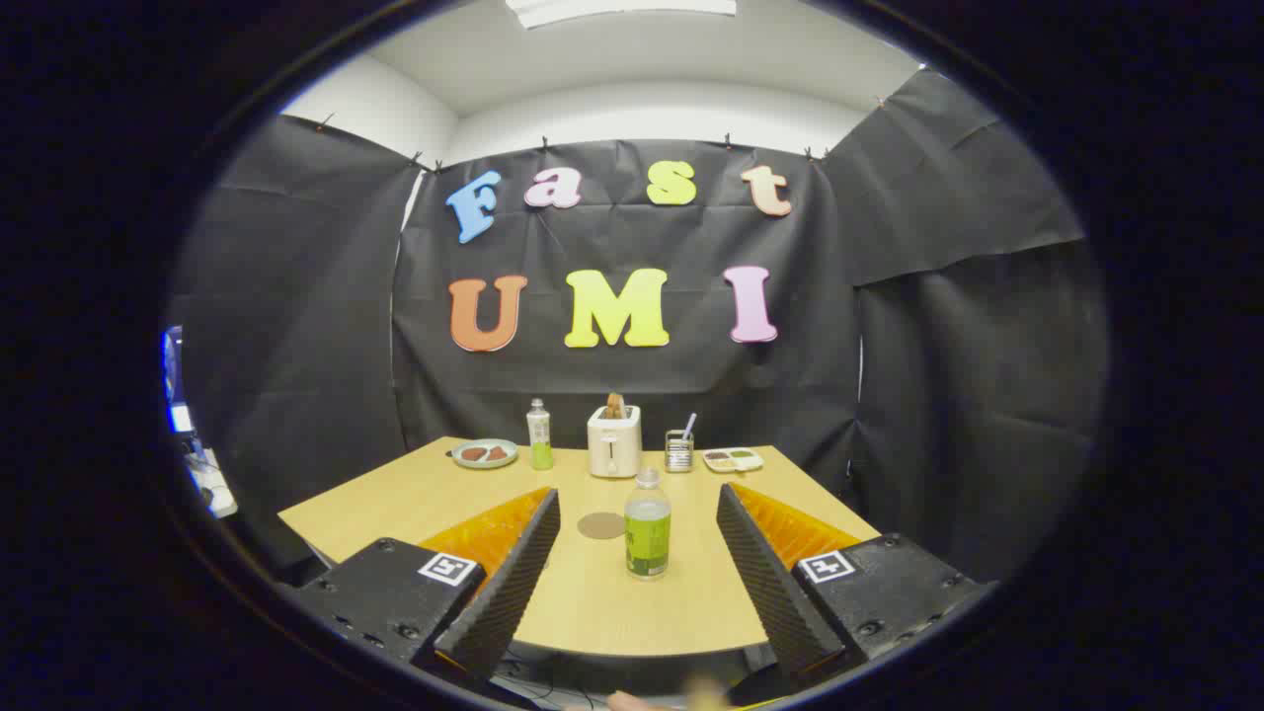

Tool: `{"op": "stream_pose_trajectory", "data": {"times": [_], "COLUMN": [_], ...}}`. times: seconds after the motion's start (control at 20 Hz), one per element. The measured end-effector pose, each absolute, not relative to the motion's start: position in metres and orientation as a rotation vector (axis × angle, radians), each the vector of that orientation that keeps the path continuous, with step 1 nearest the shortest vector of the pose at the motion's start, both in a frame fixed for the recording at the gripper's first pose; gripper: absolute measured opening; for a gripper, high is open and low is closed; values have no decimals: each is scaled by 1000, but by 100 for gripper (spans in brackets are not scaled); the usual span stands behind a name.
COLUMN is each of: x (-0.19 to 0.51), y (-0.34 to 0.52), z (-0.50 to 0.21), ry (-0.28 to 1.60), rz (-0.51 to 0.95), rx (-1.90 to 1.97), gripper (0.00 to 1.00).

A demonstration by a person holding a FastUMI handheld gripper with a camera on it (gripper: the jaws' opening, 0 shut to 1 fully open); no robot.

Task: Take the bottle from table, then pour the juice into the cup, finally place the bottle on the coaster

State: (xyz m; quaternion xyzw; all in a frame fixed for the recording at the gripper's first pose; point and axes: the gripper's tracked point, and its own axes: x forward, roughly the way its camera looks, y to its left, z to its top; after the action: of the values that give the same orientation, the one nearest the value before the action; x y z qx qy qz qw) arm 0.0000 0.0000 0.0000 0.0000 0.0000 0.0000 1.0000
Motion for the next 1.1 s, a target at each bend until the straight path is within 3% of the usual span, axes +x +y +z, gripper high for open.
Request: {"op": "stream_pose_trajectory", "data": {"times": [1.1], "x": [0], "y": [-9], "z": [-3], "ry": [0], "rz": [-13], "rx": [12], "gripper": [100]}}
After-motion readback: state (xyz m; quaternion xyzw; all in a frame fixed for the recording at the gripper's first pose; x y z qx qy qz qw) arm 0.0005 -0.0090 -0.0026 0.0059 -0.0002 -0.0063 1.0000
